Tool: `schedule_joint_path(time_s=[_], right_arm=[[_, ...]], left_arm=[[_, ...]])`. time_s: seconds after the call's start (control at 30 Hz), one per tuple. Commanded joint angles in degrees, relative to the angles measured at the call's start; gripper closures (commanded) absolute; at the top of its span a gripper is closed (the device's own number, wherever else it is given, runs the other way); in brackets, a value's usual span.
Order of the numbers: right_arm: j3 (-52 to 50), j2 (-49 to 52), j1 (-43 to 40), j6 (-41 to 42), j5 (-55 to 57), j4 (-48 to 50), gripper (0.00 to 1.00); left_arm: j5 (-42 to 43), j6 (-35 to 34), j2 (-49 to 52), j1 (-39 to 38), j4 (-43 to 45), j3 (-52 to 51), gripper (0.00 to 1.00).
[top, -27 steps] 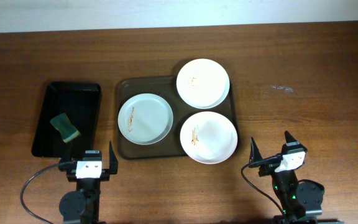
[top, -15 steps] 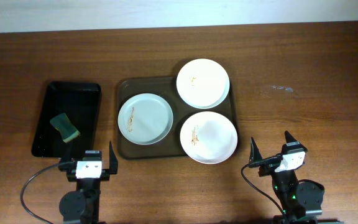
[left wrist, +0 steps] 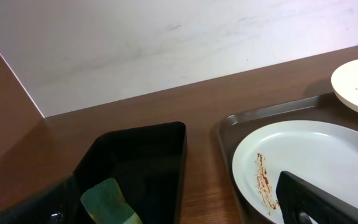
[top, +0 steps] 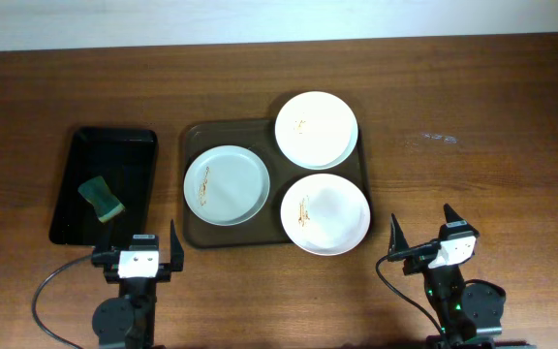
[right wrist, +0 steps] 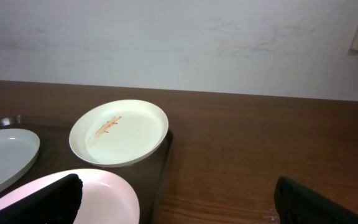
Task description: Clean dirty plates on tray and stack at the side
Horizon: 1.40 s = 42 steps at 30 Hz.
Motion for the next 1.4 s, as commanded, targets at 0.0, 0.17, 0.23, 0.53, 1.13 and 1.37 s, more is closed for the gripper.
schedule_joint_path(time_s=[0.0,0.17,0.23,0.53,1.13,1.37], right_arm=[[-0.3,-0.6,0.5,0.5,-0.9,-0.3,0.02],[-0.3,-0.6,0.5,0.5,-0.9,-0.3,0.02],[-0.3,-0.6,0.5,0.5,-0.9,-0.3,0.02],[-0.3,-0.6,0.5,0.4,-0.5,-0.3,0.02],[0.5,-0.6,0.5,0.5,-1.0,4.5,0.02],[5.5,-0.3,0.5,0.4,-1.0,4.3,0.02]], left_arm=[[-0.4,0.9,-0.5,0.2,0.0,-0.5,0.01],[-0.4,0.9,-0.5,0.2,0.0,-0.5,0.01],[-0.4,0.9,-0.5,0.2,0.0,-0.5,0.01],[-0.4,0.9,-0.5,0.2,0.0,-0.5,0.01],[6.7,0.9,-0.5,0.2,6.4,-0.4,0.01],[6.5,0.9,1.1,0.2,12.7,3.4,0.01]])
